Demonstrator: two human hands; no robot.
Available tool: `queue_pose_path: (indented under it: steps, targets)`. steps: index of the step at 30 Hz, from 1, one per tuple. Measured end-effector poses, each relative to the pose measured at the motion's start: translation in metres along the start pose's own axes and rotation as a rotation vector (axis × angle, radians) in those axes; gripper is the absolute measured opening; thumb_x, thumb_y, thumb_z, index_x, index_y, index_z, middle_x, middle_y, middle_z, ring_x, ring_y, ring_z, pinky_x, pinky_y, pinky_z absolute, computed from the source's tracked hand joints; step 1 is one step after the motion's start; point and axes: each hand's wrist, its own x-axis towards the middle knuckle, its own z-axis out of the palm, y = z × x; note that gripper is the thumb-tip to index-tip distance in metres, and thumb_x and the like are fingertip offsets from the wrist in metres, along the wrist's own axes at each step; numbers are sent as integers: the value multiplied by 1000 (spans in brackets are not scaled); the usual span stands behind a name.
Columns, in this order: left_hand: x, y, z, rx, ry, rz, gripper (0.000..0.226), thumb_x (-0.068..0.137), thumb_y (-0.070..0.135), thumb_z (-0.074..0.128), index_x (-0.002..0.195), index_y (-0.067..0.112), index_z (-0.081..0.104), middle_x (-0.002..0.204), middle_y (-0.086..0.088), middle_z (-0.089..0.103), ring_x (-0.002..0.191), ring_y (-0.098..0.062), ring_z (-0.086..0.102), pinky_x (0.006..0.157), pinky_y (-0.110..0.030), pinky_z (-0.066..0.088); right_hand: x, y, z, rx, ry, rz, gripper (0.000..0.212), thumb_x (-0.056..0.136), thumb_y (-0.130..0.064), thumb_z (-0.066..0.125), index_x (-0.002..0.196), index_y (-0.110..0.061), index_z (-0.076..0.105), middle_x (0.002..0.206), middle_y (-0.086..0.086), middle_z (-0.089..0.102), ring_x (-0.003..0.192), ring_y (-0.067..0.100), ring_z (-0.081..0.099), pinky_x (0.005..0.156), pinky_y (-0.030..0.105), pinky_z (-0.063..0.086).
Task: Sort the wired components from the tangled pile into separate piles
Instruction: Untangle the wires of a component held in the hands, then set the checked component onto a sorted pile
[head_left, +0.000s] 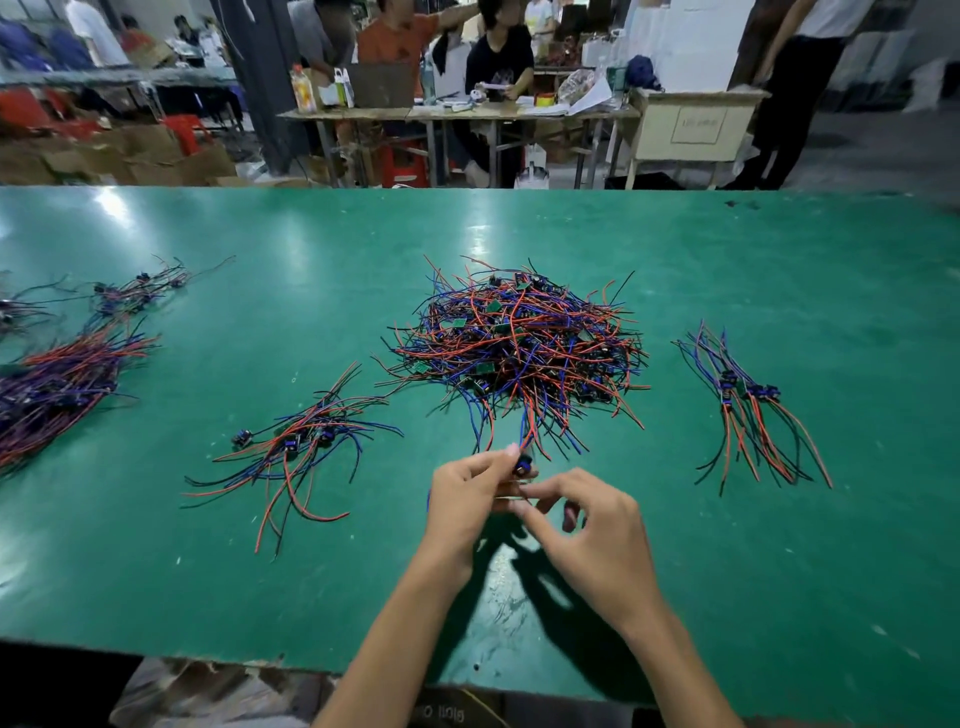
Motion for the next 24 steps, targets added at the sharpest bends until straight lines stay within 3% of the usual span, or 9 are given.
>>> queue_pose_path:
  steps: [3,5,8,10,15,20,24]
  targets:
    - [-4,6,-9,-65,-37,-77,20,92,21,71,81,8,82,93,-14,78,77,-21,74,64,-24,59,0,-1,0,21,-38,-42,11,81,-42,83,88,-35,78,81,-24,69,71,2,57,62,12,39]
    - [-7,10,-16,-75,-65,-106,20,92,21,69,84,7,82,97,-13,78,80,-18,75,65,-22,58,0,-2,2,124,-49,-6,15,87,-49,72,83,-35,77,82,-24,71,71,4,60,62,12,38]
    - [-11,15,-27,-43,-97,-101,18,94,19,66,94,5,78,98,-14,78,82,-19,76,63,-22,57,5,-1,9,262,1,180,39,94,-59,51,74,-36,76,73,-18,72,65,5,63,58,15,38]
    - [-13,18,-32,33,-125,-98,18,95,20,65,97,7,77,97,-14,78,77,-17,74,64,-22,57,12,2,13,308,10,318,44,92,-65,50,77,-32,75,71,-13,72,60,2,60,56,15,39]
    - [-14,16,-35,170,-259,-115,23,95,20,64,109,5,76,101,-17,77,63,-12,66,61,-20,55,24,8,17,655,-87,382,22,97,-32,65,86,-18,78,82,0,75,59,6,54,53,15,43]
    - [-13,5,-27,178,-267,-106,20,97,17,62,106,6,76,99,-16,77,70,-18,71,66,-24,58,18,20,16,728,-40,368,17,96,-21,67,86,-10,76,76,2,74,54,2,51,53,13,42]
    - [-13,-5,-18,165,-183,-43,18,92,23,73,97,7,79,87,-9,76,65,-20,70,59,-24,58,16,26,18,721,-16,348,13,96,-17,67,87,-9,74,73,-1,73,59,-1,55,58,12,43]
